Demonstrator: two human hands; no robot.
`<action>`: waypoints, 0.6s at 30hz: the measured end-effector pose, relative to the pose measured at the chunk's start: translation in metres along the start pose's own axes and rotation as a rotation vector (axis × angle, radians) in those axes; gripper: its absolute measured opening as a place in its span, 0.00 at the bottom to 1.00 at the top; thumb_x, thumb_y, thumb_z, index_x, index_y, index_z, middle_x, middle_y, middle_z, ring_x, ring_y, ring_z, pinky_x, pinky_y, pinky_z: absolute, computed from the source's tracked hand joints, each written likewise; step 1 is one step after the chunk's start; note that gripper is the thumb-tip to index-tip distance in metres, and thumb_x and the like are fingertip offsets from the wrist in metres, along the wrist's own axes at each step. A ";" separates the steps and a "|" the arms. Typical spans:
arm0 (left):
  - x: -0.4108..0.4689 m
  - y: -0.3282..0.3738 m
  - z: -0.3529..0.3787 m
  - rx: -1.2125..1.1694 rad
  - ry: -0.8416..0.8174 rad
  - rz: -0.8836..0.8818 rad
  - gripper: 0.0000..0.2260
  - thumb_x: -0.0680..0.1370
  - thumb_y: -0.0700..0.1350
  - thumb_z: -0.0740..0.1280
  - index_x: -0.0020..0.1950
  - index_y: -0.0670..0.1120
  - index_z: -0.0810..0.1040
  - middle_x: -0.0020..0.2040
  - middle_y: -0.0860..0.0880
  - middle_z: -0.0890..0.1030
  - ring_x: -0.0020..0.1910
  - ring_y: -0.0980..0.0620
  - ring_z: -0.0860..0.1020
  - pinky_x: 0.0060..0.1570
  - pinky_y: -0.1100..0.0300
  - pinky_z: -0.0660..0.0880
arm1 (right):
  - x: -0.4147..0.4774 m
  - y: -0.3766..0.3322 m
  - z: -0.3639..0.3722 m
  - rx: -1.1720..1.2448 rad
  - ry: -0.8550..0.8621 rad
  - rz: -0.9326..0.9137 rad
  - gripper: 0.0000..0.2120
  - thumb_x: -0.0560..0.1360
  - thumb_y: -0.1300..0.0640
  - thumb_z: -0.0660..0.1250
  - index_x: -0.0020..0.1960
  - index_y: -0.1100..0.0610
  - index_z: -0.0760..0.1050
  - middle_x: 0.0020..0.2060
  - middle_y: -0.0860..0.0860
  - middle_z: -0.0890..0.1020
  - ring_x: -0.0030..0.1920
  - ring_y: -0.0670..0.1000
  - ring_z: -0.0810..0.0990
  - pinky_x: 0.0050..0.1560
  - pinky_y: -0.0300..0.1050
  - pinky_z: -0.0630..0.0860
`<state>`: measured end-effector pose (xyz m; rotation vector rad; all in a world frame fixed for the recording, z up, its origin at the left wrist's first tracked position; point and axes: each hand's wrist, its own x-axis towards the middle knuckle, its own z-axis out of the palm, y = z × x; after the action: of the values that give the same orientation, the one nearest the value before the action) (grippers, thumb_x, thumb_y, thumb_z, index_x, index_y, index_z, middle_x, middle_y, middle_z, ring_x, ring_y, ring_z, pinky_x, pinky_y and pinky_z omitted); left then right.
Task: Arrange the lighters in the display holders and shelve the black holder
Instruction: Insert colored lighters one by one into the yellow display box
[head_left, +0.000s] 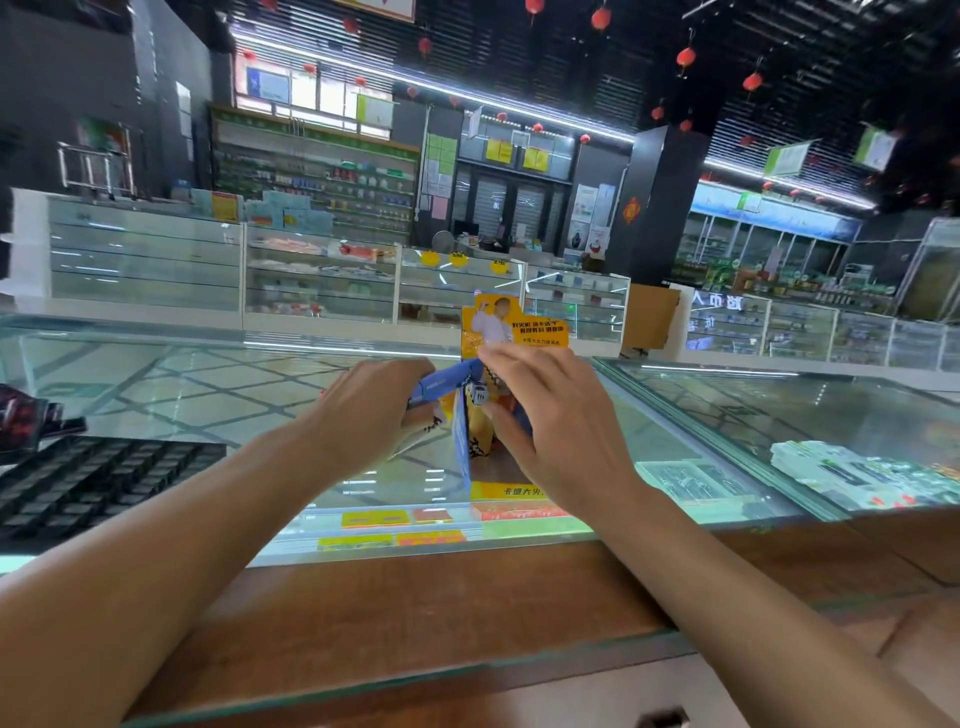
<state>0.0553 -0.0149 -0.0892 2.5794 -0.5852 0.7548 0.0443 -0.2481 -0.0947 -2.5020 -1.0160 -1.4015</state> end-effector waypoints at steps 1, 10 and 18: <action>0.000 0.002 -0.001 -0.017 0.004 0.032 0.08 0.81 0.52 0.71 0.50 0.50 0.76 0.36 0.51 0.77 0.33 0.51 0.72 0.31 0.62 0.64 | 0.001 0.000 0.002 -0.009 -0.002 -0.014 0.21 0.84 0.51 0.66 0.74 0.58 0.75 0.70 0.51 0.79 0.67 0.56 0.76 0.67 0.54 0.72; 0.000 0.005 0.002 -0.012 0.007 0.091 0.07 0.81 0.51 0.70 0.52 0.49 0.77 0.38 0.49 0.80 0.34 0.47 0.76 0.33 0.55 0.67 | 0.004 0.000 -0.001 0.038 0.151 -0.060 0.12 0.85 0.52 0.65 0.57 0.59 0.82 0.49 0.52 0.81 0.49 0.56 0.76 0.50 0.49 0.72; 0.000 -0.004 -0.001 -0.692 -0.030 -0.487 0.05 0.82 0.49 0.70 0.52 0.50 0.84 0.26 0.51 0.76 0.20 0.54 0.69 0.20 0.66 0.63 | -0.001 0.016 -0.014 0.773 0.044 0.592 0.14 0.80 0.62 0.72 0.62 0.48 0.78 0.47 0.45 0.86 0.49 0.47 0.85 0.55 0.47 0.82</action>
<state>0.0570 -0.0113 -0.0891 1.9594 -0.1562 0.2755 0.0430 -0.2663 -0.0840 -1.9274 -0.5618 -0.6959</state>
